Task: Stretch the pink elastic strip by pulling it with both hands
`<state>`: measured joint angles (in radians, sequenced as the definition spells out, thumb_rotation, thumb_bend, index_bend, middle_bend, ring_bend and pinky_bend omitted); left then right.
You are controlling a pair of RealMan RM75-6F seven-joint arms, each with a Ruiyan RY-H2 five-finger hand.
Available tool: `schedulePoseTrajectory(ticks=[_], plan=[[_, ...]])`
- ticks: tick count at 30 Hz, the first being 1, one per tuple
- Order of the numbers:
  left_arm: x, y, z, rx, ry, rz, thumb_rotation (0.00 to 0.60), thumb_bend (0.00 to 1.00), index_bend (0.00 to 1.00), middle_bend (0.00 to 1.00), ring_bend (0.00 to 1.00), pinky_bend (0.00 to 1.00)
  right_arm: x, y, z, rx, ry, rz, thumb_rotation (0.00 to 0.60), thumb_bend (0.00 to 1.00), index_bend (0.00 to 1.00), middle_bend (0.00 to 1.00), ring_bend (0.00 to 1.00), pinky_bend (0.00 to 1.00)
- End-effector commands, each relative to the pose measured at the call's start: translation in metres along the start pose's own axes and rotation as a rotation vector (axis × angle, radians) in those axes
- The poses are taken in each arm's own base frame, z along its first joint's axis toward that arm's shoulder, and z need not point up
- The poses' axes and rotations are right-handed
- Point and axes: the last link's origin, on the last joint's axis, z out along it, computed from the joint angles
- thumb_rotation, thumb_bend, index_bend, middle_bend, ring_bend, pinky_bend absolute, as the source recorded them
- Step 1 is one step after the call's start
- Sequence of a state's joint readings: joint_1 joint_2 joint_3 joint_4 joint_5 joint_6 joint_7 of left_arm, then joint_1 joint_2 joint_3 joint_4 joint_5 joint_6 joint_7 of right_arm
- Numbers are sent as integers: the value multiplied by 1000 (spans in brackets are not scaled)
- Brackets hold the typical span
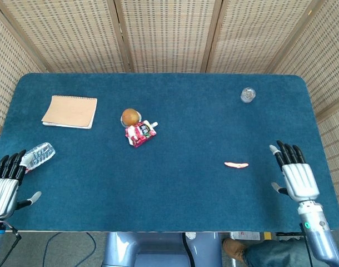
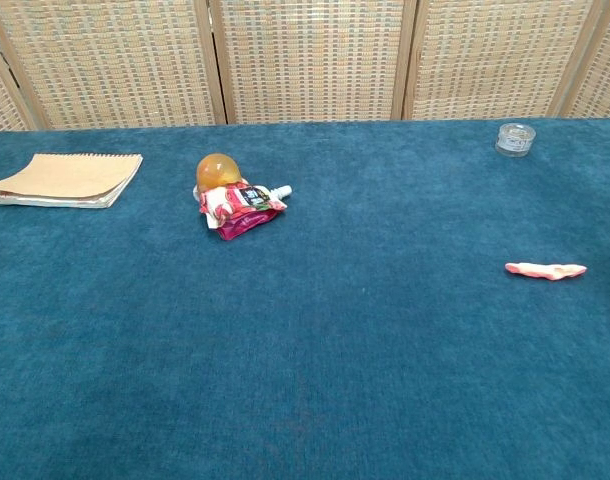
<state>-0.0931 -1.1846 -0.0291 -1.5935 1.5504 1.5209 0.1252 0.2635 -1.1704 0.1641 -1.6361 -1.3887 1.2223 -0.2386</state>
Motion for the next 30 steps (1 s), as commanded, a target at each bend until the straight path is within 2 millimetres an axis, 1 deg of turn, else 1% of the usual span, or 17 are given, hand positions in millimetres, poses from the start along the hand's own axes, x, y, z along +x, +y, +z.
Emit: schedulePoseTrajectory(ticks=[1, 4, 6, 8, 11, 13, 15, 18, 24, 30], plan=[[-1, 0, 2, 1, -1, 4, 600, 0, 0, 0, 0, 0, -4, -17, 38, 26, -75, -9, 600, 1, 157, 0, 0, 0], [-3, 1, 4, 3, -4, 8, 600, 0, 0, 0, 0, 0, -12, -28, 51, 29, -128, 33, 600, 44, 224, 0, 0, 0], [-5, 1, 5, 7, -11, 13, 600, 0, 0, 0, 0, 0, -18, -35, 59, 32, -168, 63, 600, 100, 257, 0, 0, 0], [-7, 1, 7, 12, -17, 17, 600, 0, 0, 0, 0, 0, -26, -40, 66, 36, -197, 58, 600, 144, 288, 0, 0, 0], [-8, 2, 11, 14, -18, 23, 600, 0, 0, 0, 0, 0, -39, -49, 75, 31, -232, 64, 600, 220, 373, 0, 0, 0], [-10, 3, 12, 16, -21, 25, 600, 0, 0, 0, 0, 0, -46, -54, 81, 24, -243, 61, 600, 267, 405, 0, 0, 0], [-10, 2, 13, 17, -24, 28, 600, 0, 0, 0, 0, 0, -53, -58, 84, 20, -254, 57, 600, 317, 410, 0, 0, 0], [-12, 2, 13, 23, -32, 29, 600, 0, 0, 0, 0, 0, -63, -62, 88, 11, -282, 62, 600, 355, 416, 0, 0, 0], [-14, 3, 13, 24, -41, 29, 600, 0, 0, 0, 0, 0, -74, -66, 92, 3, -303, 44, 600, 377, 430, 0, 0, 0], [-14, 3, 14, 24, -43, 28, 600, 0, 0, 0, 0, 0, -81, -63, 97, -24, -315, 29, 600, 408, 439, 0, 0, 0]])
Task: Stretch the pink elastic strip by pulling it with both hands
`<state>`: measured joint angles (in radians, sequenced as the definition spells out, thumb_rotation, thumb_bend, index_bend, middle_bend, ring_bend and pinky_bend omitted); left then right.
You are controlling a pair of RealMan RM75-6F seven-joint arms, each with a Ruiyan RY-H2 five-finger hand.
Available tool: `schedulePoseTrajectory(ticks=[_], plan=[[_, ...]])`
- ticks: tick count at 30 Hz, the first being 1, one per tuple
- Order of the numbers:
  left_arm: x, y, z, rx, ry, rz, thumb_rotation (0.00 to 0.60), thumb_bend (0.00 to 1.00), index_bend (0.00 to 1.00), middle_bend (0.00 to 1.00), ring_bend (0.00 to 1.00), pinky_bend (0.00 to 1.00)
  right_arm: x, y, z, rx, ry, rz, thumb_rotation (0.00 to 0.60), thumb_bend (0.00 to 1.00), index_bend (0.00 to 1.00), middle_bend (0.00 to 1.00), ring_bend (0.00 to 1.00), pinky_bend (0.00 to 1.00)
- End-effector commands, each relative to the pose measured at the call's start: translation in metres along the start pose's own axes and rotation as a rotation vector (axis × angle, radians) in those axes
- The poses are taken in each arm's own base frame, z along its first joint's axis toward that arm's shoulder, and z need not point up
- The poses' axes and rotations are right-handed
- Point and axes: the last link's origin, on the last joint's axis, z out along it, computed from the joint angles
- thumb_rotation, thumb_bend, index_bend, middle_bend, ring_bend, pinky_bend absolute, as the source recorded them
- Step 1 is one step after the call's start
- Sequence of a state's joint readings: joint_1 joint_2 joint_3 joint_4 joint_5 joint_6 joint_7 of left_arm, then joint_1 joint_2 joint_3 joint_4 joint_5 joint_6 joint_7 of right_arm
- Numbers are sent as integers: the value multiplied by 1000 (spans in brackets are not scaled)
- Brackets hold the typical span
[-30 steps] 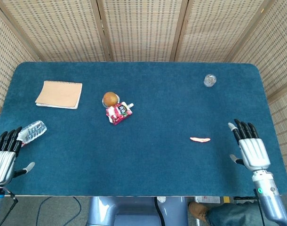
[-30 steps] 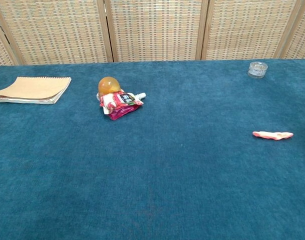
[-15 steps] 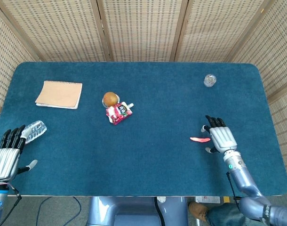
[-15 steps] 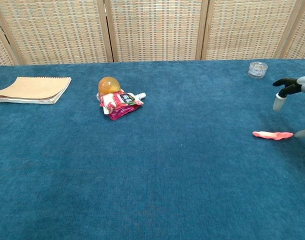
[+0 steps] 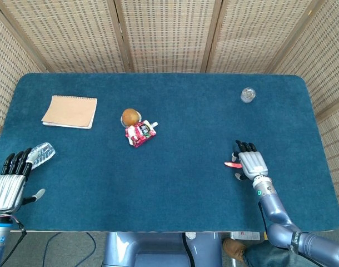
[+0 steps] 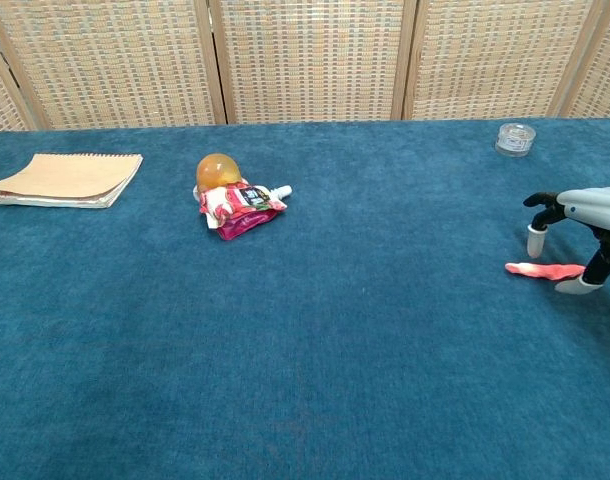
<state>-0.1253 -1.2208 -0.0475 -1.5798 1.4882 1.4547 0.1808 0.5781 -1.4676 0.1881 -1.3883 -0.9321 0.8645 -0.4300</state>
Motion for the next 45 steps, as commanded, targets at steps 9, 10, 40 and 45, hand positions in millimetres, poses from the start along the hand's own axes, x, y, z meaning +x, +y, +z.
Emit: schedulePoseTrajectory(ticks=[9, 10, 40, 45], plan=[[-1, 1, 0, -3, -6, 2, 600, 0, 0, 0, 0, 0, -2, 10, 6, -42, -5, 10, 600, 434, 470, 0, 0, 0], [-2, 1, 0, -3, -6, 2, 600, 0, 0, 0, 0, 0, -2, 10, 6, -43, -6, 12, 600, 438, 474, 0, 0, 0], [-4, 2, 0, -5, -7, 10, 600, 0, 0, 0, 0, 0, -9, 15, 13, -74, -32, 37, 600, 519, 562, 3, 0, 0], [-5, 3, 0, -9, -10, 15, 600, 0, 0, 0, 0, 0, -7, 12, 12, -60, -21, 44, 600, 552, 615, 21, 0, 0]])
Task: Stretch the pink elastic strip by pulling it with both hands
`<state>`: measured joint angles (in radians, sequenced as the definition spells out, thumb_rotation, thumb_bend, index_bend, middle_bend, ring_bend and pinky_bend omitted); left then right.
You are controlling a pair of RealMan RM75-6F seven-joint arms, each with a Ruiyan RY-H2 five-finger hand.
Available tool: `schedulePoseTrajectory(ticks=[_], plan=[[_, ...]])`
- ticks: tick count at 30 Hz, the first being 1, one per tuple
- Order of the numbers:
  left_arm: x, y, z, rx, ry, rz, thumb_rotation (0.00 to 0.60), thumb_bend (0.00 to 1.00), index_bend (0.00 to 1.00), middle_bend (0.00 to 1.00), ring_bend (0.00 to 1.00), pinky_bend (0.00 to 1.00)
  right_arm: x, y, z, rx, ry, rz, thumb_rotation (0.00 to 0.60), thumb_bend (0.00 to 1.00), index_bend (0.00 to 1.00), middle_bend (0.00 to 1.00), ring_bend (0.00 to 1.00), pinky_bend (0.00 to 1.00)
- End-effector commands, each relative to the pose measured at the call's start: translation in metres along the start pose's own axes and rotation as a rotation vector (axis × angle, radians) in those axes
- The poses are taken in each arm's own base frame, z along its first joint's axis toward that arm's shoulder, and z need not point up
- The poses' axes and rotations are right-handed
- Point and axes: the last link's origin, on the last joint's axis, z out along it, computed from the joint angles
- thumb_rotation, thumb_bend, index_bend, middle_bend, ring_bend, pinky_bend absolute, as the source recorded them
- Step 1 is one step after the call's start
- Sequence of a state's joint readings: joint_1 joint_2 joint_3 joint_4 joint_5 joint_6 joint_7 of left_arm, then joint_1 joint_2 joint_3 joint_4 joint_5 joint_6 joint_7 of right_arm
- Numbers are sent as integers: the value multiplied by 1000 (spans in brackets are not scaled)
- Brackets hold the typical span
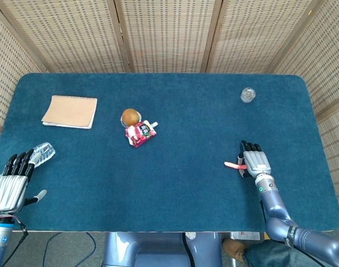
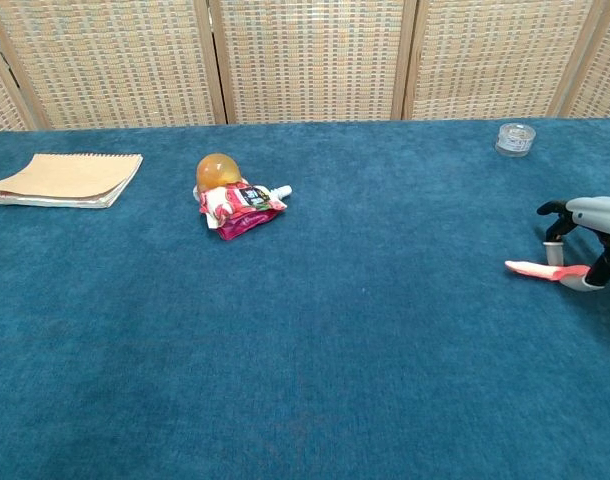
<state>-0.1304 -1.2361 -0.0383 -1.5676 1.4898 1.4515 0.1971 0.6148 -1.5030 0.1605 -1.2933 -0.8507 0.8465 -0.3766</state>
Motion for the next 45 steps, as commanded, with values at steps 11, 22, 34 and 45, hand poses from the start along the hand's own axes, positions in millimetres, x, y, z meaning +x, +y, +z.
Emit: schedulePoseTrajectory(ticks=[11, 22, 34, 45], plan=[[-1, 1, 2, -10, -9, 2, 600, 0, 0, 0, 0, 0, 8, -25, -7, 79, 1, 115, 600, 577, 679, 73, 0, 0], [-1, 28, 38, -187, -29, 52, 600, 0, 39, 0, 0, 0, 38, -92, -13, 190, -51, 184, 600, 582, 688, 87, 0, 0], [7, 110, 94, -463, 14, 86, 600, 0, 224, 0, 0, 0, 57, -188, -19, 282, -113, 200, 600, 582, 696, 90, 0, 0], [2, 192, 122, -618, 14, -25, 600, 49, 389, 0, 0, 0, 56, -251, -17, 350, -160, 286, 600, 583, 699, 95, 0, 0]])
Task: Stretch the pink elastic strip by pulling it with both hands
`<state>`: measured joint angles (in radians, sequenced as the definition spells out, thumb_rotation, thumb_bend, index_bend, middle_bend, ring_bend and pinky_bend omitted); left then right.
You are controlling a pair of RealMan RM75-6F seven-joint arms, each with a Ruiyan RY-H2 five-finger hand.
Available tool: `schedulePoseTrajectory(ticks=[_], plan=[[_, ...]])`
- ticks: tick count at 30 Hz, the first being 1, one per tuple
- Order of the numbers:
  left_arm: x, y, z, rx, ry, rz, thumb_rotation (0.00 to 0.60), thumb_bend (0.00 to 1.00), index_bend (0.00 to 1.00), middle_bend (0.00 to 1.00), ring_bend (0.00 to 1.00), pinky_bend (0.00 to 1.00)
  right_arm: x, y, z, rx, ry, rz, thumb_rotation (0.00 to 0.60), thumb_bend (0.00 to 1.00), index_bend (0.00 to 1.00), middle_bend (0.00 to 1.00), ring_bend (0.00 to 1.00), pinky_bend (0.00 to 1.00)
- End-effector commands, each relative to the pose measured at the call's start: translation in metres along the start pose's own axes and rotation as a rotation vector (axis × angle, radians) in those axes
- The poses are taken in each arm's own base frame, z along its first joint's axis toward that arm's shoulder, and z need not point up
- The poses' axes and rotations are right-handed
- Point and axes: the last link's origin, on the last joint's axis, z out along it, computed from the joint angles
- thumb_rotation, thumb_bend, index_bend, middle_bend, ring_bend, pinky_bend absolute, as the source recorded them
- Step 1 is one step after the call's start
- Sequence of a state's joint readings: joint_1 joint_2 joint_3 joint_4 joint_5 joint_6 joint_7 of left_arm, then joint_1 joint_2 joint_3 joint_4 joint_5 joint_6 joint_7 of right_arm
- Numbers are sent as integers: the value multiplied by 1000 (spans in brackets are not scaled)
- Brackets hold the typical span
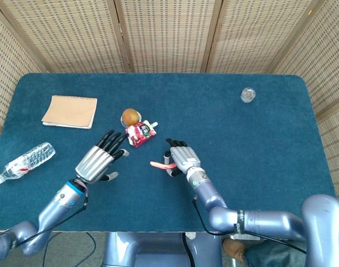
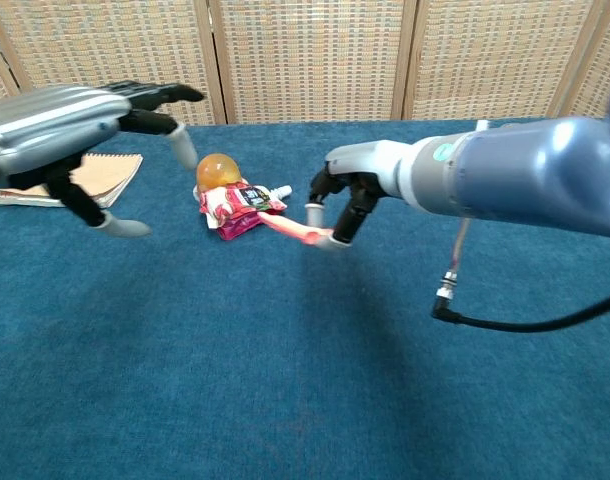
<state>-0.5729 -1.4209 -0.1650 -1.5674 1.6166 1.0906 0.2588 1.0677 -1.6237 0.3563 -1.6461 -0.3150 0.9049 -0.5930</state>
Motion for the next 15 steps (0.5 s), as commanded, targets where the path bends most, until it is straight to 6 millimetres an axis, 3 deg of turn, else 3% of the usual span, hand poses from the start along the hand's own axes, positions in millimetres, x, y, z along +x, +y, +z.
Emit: schedulePoseTrajectory(ticks=[1, 15], plan=[[-5, 13, 18, -35, 6, -24, 600, 64, 400, 0, 0, 0, -4, -10, 4, 16, -12, 31, 600, 583, 699, 95, 0, 0], [-34, 41, 44, -99, 105, 37, 600, 179, 489, 0, 0, 0, -16, -14, 6, 40, -42, 99, 600, 583, 703, 97, 0, 0]])
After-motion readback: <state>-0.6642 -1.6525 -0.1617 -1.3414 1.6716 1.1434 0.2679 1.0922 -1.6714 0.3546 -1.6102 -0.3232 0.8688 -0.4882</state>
